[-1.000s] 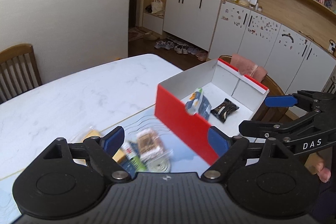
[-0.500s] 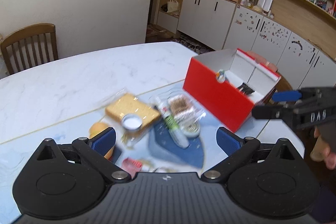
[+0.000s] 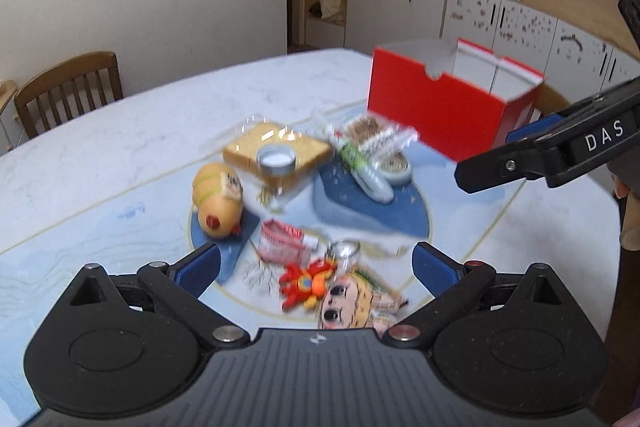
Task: Organize objects
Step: 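Withdraw both tools from the box back over the table items, then grasp the cartoon face keychain with the left tool while the right tool grasps the yellow-green snack bag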
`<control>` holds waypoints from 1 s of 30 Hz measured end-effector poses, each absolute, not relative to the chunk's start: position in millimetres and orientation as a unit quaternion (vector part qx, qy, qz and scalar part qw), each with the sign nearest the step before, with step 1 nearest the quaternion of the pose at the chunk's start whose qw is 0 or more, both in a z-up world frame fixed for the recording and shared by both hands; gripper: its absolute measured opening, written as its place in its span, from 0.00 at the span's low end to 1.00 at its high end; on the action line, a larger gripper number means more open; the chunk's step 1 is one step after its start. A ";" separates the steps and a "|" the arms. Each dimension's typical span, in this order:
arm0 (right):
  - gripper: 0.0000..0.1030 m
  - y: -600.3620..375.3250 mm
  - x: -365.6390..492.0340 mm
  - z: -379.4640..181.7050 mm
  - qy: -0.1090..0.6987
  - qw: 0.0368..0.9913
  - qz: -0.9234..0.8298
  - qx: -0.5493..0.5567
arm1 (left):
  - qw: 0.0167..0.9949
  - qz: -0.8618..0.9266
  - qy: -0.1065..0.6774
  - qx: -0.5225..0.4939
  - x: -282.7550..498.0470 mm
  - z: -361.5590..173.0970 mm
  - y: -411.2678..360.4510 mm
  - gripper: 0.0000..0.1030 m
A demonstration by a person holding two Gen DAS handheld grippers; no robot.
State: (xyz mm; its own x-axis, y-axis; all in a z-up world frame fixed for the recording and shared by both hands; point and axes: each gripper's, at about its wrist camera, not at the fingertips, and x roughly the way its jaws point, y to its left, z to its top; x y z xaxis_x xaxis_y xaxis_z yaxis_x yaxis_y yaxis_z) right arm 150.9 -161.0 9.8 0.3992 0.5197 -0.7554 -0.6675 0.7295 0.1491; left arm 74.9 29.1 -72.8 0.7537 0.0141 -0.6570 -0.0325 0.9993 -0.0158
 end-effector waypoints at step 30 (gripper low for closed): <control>0.85 -126.9 142.1 -47.2 0.476 0.790 0.367 -0.123 | 0.927 -0.031 0.373 -0.035 73.8 -128.1 20.2 0.59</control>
State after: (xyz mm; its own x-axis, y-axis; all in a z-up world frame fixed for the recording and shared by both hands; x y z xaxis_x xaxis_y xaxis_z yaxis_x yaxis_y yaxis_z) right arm 142.1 -126.9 -47.2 0.2775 0.4628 -0.8419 -0.6976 0.6996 0.1547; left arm 73.8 20.2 -128.1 0.7199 -0.0838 -0.6890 0.0312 0.9956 -0.0885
